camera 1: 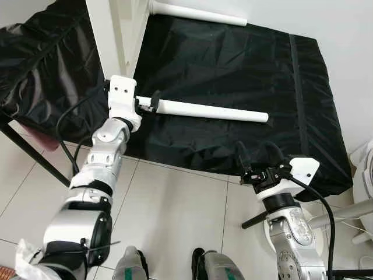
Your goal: Building children table
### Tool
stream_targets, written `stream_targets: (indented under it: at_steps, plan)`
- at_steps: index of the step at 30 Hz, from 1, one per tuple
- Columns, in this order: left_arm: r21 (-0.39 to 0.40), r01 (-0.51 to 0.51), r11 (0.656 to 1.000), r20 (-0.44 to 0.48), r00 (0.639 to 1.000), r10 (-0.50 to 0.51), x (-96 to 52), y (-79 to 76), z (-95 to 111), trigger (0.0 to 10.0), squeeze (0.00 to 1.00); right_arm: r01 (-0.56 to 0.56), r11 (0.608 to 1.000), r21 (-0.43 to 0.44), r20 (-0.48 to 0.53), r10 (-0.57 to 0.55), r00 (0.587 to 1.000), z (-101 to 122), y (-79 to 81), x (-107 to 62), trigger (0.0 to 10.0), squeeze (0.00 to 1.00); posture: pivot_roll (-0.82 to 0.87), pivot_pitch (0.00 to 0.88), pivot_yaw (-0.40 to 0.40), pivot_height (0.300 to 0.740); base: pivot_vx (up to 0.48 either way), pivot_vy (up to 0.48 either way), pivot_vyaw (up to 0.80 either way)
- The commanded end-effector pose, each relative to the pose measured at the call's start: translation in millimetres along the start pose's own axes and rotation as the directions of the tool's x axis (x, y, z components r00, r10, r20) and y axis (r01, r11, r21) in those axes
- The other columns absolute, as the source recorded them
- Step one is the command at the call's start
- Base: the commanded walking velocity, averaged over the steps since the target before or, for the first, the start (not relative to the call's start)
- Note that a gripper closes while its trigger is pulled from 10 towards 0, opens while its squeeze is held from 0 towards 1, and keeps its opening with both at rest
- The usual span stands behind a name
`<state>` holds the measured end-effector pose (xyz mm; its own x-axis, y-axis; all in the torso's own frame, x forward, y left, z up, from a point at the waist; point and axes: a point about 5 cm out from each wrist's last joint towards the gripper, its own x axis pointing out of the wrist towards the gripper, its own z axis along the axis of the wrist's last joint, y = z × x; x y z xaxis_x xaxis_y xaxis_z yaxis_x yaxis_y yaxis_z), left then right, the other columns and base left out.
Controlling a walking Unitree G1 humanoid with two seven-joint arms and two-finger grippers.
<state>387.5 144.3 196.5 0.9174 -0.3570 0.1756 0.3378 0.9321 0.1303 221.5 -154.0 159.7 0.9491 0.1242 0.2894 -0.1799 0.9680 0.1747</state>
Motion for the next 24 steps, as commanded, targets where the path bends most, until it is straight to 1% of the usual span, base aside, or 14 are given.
stream_targets:
  at_steps: [1,3,4,8,9,10,11,12,13,14,16,18,21,24]
  plan:
    - [0.035,0.024,0.999,-0.028,0.999,-0.023,-0.5,1.8,-4.8,10.0,0.00,-0.006,1.000,0.005,-0.006,0.006,1.000,0.3,0.6,-3.8,10.0,0.00,0.00,0.150,-0.025,0.740,0.000,0.000,0.00]
    - [0.075,0.020,0.997,-0.035,0.999,-0.017,-1.0,9.7,-3.4,10.0,0.00,-0.008,1.000,0.008,-0.009,0.009,1.000,-0.1,1.6,-4.7,10.0,0.00,0.00,0.151,-0.025,0.740,0.000,0.000,0.00]
    - [0.075,0.020,0.997,-0.035,0.999,-0.017,-1.0,9.7,-3.4,10.0,0.00,-0.008,1.000,0.008,-0.009,0.009,1.000,-0.1,1.6,-4.7,10.0,0.00,0.00,0.151,-0.025,0.740,0.000,0.000,0.00]
    - [0.127,0.028,0.992,-0.046,0.999,-0.023,-2.0,15.9,-3.5,10.0,0.00,-0.009,1.000,0.009,-0.011,0.009,1.000,-0.4,1.4,-4.3,10.0,0.00,0.00,0.154,-0.021,0.740,0.000,0.000,0.00]
    - [0.149,0.018,0.989,-0.057,0.998,-0.010,-3.4,22.3,-3.8,10.0,0.00,-0.007,1.000,0.009,-0.010,0.007,1.000,-0.2,1.0,-4.3,10.0,0.00,0.00,0.155,-0.019,0.740,0.000,0.000,0.00]
    - [0.149,0.018,0.989,-0.057,0.998,-0.010,-3.4,22.3,-3.8,10.0,0.00,-0.007,1.000,0.009,-0.010,0.007,1.000,-0.2,1.0,-4.3,10.0,0.00,0.00,0.155,-0.019,0.740,0.000,0.000,0.00]
    - [0.214,0.006,0.977,-0.070,0.997,0.009,-6.5,33.2,-2.9,10.0,0.00,-0.005,1.000,0.008,-0.009,0.005,1.000,0.4,0.7,-4.6,10.0,0.00,0.00,0.156,-0.017,0.740,0.000,0.000,0.00]
    - [0.214,0.006,0.977,-0.070,0.997,0.009,-6.5,33.2,-2.9,10.0,0.00,-0.005,1.000,0.008,-0.009,0.005,1.000,0.4,0.7,-4.6,10.0,0.00,0.00,0.156,-0.017,0.740,0.000,0.000,0.00]
    - [0.246,-0.005,0.969,-0.080,0.996,0.025,-8.9,40.1,-2.8,10.0,0.00,-0.003,1.000,0.010,-0.008,0.003,1.000,0.7,0.8,-5.3,10.0,0.00,0.00,0.157,-0.015,0.740,0.000,0.000,0.00]
    - [0.246,-0.005,0.969,-0.080,0.996,0.025,-8.9,40.1,-2.8,10.0,0.00,-0.003,1.000,0.010,-0.008,0.003,1.000,0.7,0.8,-5.3,10.0,0.00,0.00,0.157,-0.015,0.740,0.000,0.000,0.00]
    - [0.276,-0.042,0.960,-0.101,0.992,0.072,-10.8,47.5,-4.0,10.0,0.00,0.000,1.000,0.010,-0.008,0.000,1.000,0.4,0.9,-5.5,10.0,0.00,0.01,0.159,-0.013,0.740,0.000,0.000,0.00]
    - [0.293,-0.054,0.955,-0.103,0.991,0.088,-11.9,50.2,-4.0,10.0,0.00,0.001,1.000,0.011,-0.008,-0.001,1.000,0.0,1.3,-5.7,10.0,0.00,0.01,0.160,-0.012,0.740,0.000,0.000,0.00]
    - [0.280,-0.068,0.958,-0.097,0.990,0.099,-13.1,52.6,-4.4,10.0,0.00,0.002,1.000,0.016,-0.008,-0.002,1.000,-0.5,2.4,-5.8,10.0,0.00,0.01,0.162,-0.014,0.740,0.000,0.000,0.00]
    - [0.297,-0.056,0.953,-0.085,0.993,0.085,-11.9,49.1,-4.0,10.0,0.00,-0.002,1.000,0.019,-0.009,0.002,1.000,-1.3,3.6,-5.0,10.0,0.00,0.01,0.161,-0.014,0.740,0.000,0.000,0.00]
